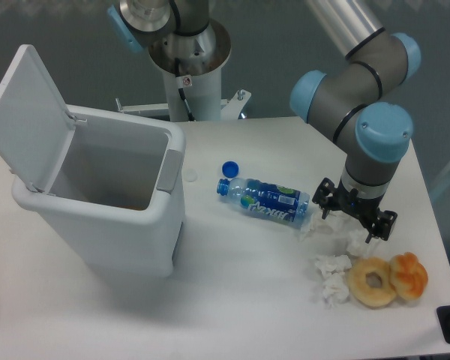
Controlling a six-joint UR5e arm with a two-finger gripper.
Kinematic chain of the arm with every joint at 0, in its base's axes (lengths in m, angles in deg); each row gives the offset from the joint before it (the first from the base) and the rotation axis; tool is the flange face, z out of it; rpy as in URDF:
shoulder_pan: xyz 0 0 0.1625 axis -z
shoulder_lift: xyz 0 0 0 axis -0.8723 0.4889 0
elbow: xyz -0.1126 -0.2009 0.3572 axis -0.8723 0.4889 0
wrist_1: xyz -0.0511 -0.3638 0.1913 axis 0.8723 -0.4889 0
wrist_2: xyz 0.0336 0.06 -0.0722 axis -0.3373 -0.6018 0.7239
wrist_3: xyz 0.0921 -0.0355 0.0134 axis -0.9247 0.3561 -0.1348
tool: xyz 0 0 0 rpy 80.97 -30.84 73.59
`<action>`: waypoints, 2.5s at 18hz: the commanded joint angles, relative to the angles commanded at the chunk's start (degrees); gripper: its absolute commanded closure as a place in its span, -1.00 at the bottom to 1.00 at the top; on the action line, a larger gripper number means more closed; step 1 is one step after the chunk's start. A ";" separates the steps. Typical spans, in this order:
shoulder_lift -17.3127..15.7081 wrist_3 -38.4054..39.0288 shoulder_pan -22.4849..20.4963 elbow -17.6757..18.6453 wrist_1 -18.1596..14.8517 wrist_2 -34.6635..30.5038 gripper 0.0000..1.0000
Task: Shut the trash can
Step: 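Raise the gripper up from beside the water bottle toward the trash can, then move the gripper over the trash can behind the raised white lid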
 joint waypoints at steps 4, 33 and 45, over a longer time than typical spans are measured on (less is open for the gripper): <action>0.00 0.09 0.18 0.09 0.09 -0.09 -1.00; -30.50 68.81 16.51 0.26 -2.72 15.82 -1.00; -35.51 77.08 23.28 0.97 -2.72 21.71 -1.00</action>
